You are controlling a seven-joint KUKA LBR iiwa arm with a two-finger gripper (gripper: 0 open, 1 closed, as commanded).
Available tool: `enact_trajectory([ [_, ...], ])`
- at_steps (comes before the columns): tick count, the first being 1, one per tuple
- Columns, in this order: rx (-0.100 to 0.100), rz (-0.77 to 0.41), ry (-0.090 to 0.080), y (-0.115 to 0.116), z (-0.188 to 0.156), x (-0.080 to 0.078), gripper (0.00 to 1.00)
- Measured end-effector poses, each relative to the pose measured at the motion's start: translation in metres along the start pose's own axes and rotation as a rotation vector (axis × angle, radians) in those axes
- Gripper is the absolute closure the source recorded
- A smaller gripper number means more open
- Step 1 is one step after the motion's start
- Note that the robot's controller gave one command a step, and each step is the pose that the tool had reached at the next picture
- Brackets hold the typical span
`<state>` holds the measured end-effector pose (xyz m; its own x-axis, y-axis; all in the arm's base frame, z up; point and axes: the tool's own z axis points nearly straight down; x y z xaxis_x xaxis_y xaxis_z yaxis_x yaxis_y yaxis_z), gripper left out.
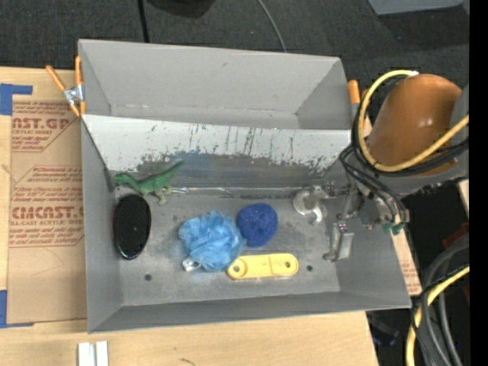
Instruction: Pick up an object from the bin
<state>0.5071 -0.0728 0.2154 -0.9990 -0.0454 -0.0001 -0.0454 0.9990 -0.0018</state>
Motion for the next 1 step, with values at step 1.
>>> enact_trajectory([
  [1,-0.004,-0.013,-0.004,0.0225,0.0267,-0.0089,0.0],
])
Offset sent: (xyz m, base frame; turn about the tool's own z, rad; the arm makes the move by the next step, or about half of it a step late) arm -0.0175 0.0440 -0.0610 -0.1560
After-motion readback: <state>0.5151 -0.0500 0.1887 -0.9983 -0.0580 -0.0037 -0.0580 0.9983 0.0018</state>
